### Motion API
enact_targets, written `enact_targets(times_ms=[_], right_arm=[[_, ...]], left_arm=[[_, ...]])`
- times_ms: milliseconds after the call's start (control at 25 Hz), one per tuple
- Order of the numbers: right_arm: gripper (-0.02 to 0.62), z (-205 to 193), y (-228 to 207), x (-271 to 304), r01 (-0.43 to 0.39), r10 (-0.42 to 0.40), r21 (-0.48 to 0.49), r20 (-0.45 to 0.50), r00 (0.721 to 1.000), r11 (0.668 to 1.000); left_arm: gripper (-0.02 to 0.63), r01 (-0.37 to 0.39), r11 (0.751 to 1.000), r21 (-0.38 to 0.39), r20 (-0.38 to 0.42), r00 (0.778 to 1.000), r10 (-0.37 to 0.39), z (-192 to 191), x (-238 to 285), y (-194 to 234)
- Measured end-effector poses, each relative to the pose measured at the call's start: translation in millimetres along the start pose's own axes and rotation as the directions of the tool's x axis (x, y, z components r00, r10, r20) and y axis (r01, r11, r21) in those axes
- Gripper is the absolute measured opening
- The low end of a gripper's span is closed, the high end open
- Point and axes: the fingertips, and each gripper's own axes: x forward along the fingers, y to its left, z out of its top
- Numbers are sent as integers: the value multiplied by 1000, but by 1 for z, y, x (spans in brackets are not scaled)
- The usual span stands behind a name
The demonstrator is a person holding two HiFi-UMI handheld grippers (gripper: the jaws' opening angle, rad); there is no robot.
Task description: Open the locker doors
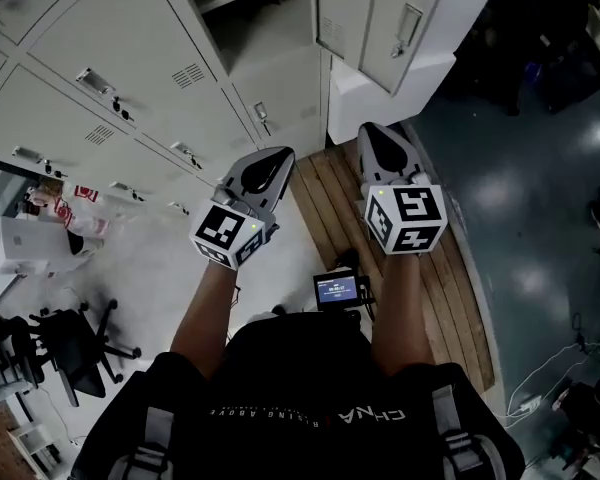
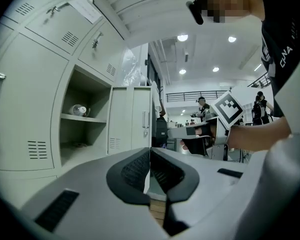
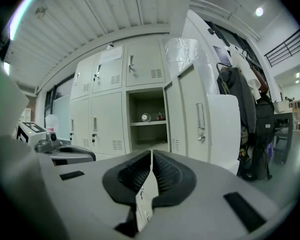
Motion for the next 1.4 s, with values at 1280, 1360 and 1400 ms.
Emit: enact_targets(times_ms=[1280,1360,1400], right_arm=[[37,-85,296,-145,58,-72,-296,-36,997,953],[37,-85,301,-141,28,-47,-320,-50,998,947],[37,-86,303,-142,15,-37,-333,-58,998,943]], left_arm=[[20,77,995,-61,-3,997,-78,-96,-282,-63],[20,53,996,-72,-12,998,-54,-97,-285,-60],[20,39,996,-83,-10,999,-40,-95,-285,-58]])
